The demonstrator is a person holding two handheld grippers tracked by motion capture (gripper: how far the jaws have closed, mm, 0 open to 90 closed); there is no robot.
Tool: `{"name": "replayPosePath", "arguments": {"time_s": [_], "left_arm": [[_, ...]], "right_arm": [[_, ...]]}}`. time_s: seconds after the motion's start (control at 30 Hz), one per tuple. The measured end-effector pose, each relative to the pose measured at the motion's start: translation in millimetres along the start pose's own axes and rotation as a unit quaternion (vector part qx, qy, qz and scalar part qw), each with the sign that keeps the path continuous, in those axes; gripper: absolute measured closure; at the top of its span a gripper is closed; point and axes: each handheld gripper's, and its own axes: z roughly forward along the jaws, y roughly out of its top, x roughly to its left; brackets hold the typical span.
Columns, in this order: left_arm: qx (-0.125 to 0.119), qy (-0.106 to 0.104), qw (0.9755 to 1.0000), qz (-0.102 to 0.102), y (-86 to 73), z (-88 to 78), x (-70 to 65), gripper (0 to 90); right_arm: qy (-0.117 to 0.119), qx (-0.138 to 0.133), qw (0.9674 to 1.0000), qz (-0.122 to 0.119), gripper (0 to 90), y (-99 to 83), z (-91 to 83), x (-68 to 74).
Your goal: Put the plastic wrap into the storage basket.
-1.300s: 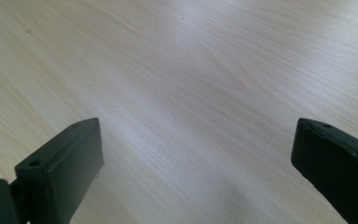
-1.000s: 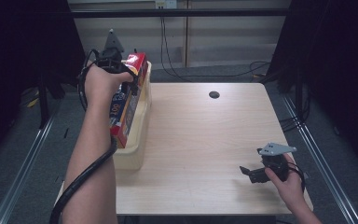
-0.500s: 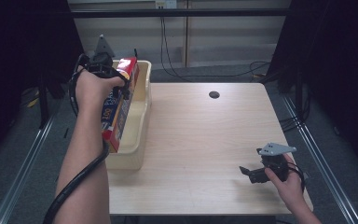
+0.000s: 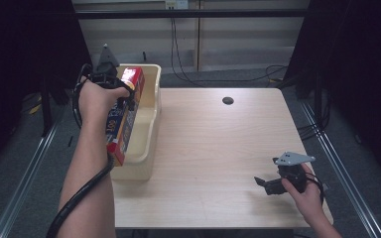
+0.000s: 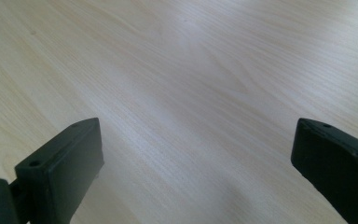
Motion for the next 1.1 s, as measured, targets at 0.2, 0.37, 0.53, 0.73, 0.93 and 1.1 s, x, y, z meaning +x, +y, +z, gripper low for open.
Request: {"name": "replayPosePath", "arguments": {"time_s": [0.2,0.37,0.53,0.73,0.93,1.1], "left_arm": [[0.009,-0.001,1.0000,0.002,-1.8,6.9,3.2,41.0],[0.013,0.000,0.9999,0.001,-3.0,13.4,5.4,41.0],[0.016,-0.001,0.9999,0.000,-3.9,19.0,6.3,40.9],[0.019,-0.008,0.9998,-0.001,-5.4,25.2,10.1,40.9],[0.025,-0.006,0.9997,-0.002,-8.0,32.4,14.4,40.9],[0.031,-0.004,0.9995,-0.005,-8.4,38.0,15.4,40.8]], "right_arm": [[-0.001,0.001,1.0000,0.002,2.0,0.1,-0.2,0.3],[0.000,0.003,1.0000,0.003,2.0,0.1,-0.3,0.9],[0.005,0.005,1.0000,0.002,2.0,0.2,0.8,1.6],[0.006,0.004,1.0000,0.001,2.0,0.3,0.6,1.3],[0.003,0.003,1.0000,0.001,2.0,0.6,0.6,1.4],[0.004,0.003,1.0000,-0.002,2.0,1.0,1.7,2.6]]}}
